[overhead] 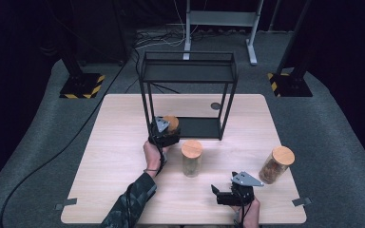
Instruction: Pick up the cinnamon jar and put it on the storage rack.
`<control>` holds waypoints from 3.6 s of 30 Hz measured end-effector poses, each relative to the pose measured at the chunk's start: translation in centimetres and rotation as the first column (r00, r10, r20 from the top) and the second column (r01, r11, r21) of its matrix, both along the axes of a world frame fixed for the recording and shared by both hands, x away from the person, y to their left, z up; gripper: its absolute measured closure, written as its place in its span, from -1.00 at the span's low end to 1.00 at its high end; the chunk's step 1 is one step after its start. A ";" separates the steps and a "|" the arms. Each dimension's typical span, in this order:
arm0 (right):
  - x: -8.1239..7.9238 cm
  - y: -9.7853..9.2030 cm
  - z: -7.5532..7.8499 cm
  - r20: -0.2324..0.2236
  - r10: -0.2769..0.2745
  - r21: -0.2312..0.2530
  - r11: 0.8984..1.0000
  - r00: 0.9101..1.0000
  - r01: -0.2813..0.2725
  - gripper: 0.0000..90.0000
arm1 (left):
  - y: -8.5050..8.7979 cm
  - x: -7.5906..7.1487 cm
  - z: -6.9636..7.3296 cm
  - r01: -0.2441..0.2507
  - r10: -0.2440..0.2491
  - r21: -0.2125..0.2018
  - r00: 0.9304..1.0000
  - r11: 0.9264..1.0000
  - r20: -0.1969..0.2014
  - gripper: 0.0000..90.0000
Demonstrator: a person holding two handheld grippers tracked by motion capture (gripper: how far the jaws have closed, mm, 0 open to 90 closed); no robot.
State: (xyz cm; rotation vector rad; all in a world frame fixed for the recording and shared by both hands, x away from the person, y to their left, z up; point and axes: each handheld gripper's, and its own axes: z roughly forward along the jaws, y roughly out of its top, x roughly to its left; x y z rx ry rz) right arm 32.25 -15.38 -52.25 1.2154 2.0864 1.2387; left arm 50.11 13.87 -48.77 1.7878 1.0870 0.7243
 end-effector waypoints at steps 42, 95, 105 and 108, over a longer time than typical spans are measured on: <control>0.0 0.0 0.0 0.006 0.001 -0.001 1.000 1.000 -0.001 -0.96 | -0.9 3.5 -0.6 -0.049 0.049 0.030 0.999 0.998 -0.020 -0.43; 0.0 0.1 0.0 0.002 0.005 -0.012 1.000 1.000 -0.005 -0.96 | -0.9 6.5 -1.4 -0.089 0.091 0.017 0.991 0.996 -0.098 -0.44; 0.0 0.1 0.0 0.001 0.005 -0.015 1.000 1.000 -0.005 -0.96 | -1.0 6.5 -1.3 -0.102 0.103 0.019 0.989 0.995 -0.103 -0.44; 0.0 0.1 0.0 0.001 0.005 -0.015 1.000 1.000 -0.005 -0.97 | -1.0 6.5 -1.3 -0.102 0.104 0.020 0.989 0.995 -0.106 -0.44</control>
